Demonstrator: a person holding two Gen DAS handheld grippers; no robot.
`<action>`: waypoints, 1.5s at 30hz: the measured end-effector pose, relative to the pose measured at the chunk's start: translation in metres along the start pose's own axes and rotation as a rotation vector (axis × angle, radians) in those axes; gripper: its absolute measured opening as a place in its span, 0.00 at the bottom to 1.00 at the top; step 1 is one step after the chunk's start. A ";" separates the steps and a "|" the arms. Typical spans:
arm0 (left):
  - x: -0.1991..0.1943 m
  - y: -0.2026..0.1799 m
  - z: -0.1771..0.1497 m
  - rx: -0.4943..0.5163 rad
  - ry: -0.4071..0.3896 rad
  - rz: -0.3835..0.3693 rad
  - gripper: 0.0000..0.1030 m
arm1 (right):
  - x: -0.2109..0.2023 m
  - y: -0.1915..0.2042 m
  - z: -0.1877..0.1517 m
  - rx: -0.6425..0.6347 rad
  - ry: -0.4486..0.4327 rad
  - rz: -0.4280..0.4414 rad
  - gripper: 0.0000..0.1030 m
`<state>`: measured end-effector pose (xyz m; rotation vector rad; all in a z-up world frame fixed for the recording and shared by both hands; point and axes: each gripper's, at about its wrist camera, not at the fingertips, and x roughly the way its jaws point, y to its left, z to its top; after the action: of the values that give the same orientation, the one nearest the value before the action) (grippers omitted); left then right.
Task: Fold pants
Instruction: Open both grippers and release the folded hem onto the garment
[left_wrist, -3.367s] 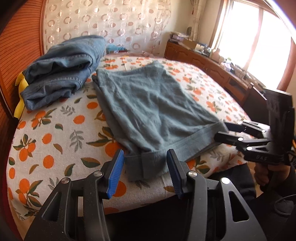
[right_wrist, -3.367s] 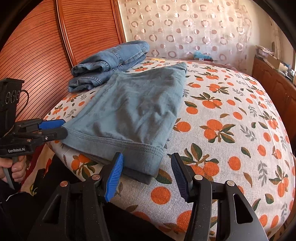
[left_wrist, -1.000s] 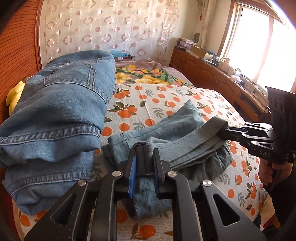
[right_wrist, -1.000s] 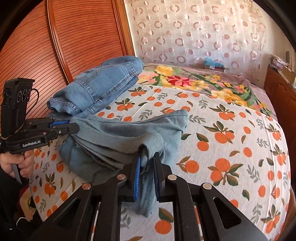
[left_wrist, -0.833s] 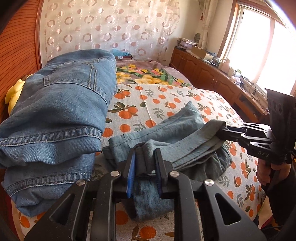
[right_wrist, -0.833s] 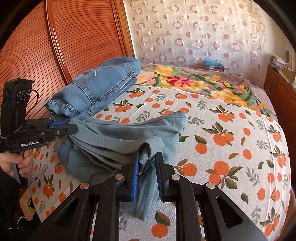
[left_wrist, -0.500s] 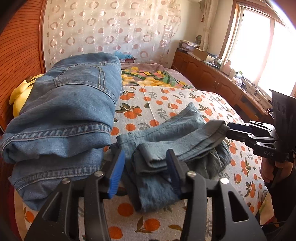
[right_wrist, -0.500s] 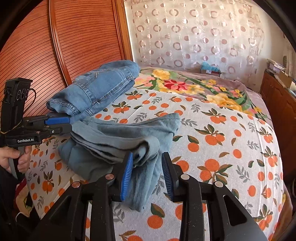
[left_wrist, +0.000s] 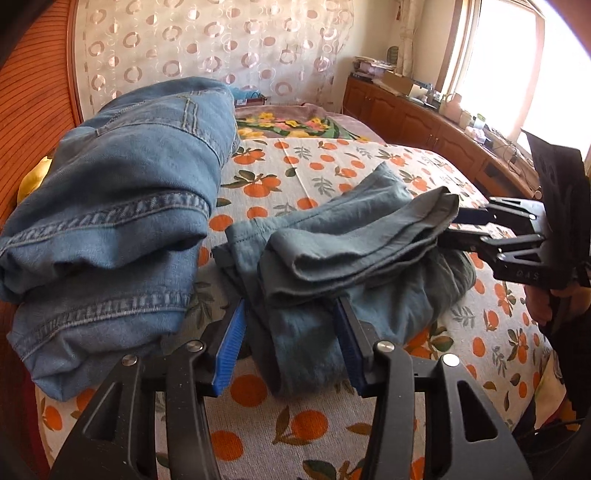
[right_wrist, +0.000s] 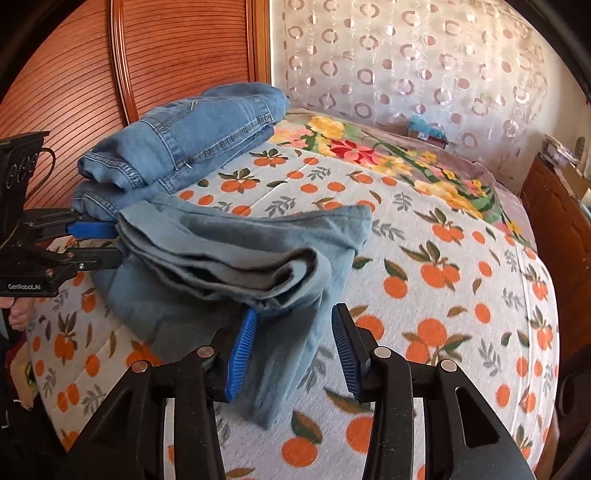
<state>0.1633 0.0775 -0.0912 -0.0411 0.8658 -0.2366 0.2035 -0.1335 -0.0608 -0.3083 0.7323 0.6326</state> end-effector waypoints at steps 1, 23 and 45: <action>0.001 0.000 0.002 0.001 -0.001 0.002 0.48 | 0.003 -0.002 0.004 -0.005 -0.004 -0.007 0.43; 0.030 -0.004 0.043 0.035 -0.031 0.068 0.48 | 0.010 -0.032 0.007 0.110 -0.056 -0.029 0.44; 0.000 -0.016 0.007 0.023 -0.063 0.023 0.74 | -0.026 -0.006 -0.039 0.150 -0.011 0.056 0.44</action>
<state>0.1659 0.0616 -0.0850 -0.0167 0.8002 -0.2222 0.1720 -0.1681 -0.0698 -0.1465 0.7751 0.6286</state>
